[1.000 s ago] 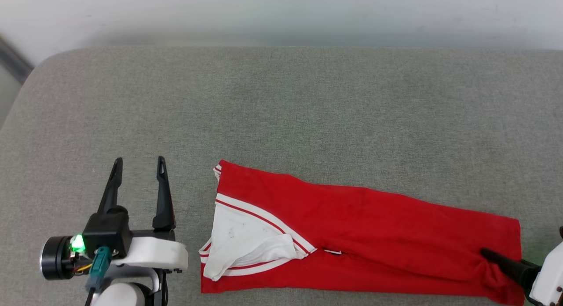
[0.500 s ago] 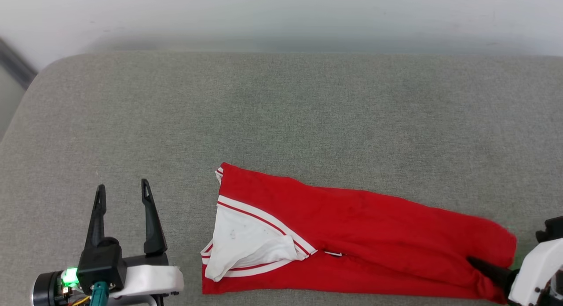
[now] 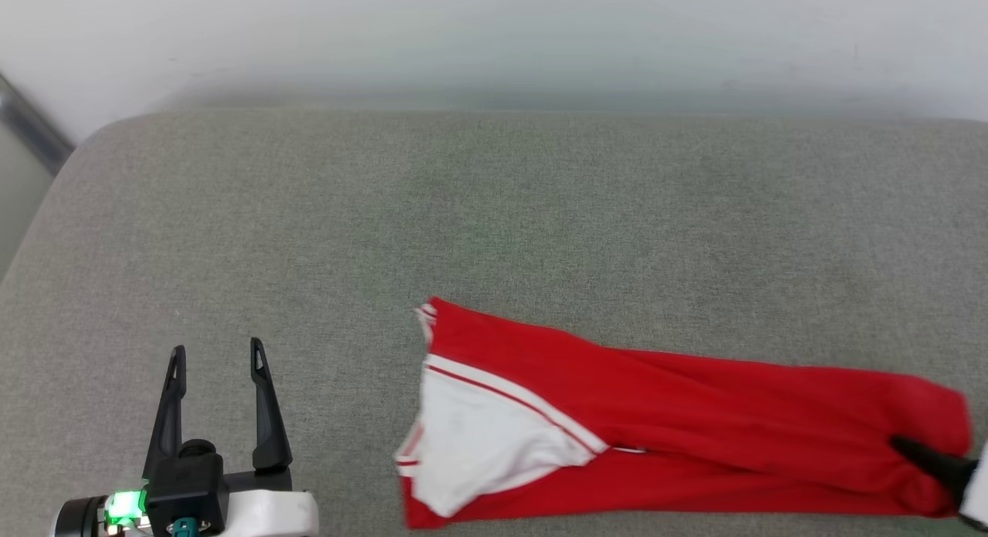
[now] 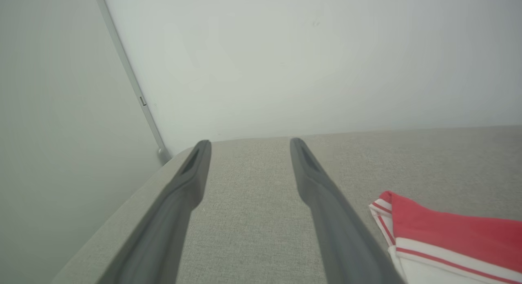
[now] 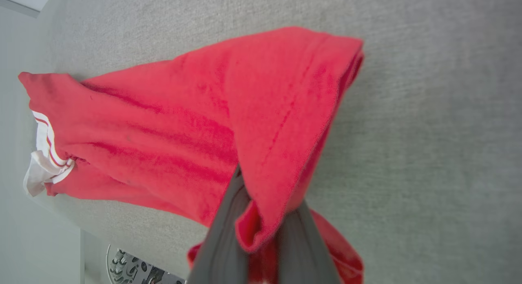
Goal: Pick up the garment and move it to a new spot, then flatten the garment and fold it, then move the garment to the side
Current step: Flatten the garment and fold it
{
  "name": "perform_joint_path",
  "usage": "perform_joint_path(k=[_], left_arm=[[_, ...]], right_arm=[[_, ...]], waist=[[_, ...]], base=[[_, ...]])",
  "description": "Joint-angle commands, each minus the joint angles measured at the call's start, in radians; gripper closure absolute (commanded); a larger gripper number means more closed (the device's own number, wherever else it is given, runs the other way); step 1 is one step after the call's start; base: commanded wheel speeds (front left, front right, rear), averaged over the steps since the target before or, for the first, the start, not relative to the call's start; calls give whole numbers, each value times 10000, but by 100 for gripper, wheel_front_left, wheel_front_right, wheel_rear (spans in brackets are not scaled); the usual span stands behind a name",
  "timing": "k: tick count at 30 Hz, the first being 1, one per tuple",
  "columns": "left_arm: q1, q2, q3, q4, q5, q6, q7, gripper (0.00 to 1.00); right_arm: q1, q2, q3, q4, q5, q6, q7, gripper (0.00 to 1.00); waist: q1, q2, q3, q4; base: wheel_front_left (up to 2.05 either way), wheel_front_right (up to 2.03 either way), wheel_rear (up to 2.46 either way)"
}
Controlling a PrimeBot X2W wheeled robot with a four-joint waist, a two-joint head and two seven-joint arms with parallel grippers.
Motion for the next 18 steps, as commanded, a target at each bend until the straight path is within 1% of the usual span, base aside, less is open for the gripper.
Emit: perform_joint_path(k=[1,5,8,11,13,15,18], left_arm=[[78,-10,53,-64,100,-27,-44,0],[164,-33,85,-130,224,-82,-44,0],[222,-28,96,-145,219,-159,-44,0],[299,-50,81,-134,175,-263,-44,0],[353,-82,81,-131,144,-330,-44,0],[349,-113,67,-102,165,-401,-44,0],[264,-158,86,-60,166,-479,-44,0]], right_arm=[[22,-309,-147,85,9,-11,13,100],[281,-948,-397,297,15,-8,258,100],[391,-1131,-464,54,266,-8,758,100],[524,-1155,-406,-742,556,-6,1338,100],[557,-1062,-396,-1321,819,-6,1764,100],[428,-1037,-367,-1929,788,-6,2019,100],[200,-760,-282,-2737,756,-6,2390,100]], waist=[[-1,0,-44,-6],[-1,0,-162,3],[-1,0,-260,-14],[-1,0,-344,-54],[-1,0,-374,-82],[-1,0,-384,-77],[-1,0,-370,-39]], base=[[0,0,0],[0,0,0],[0,0,0],[0,0,0],[0,0,0],[0,0,0],[0,0,0]])
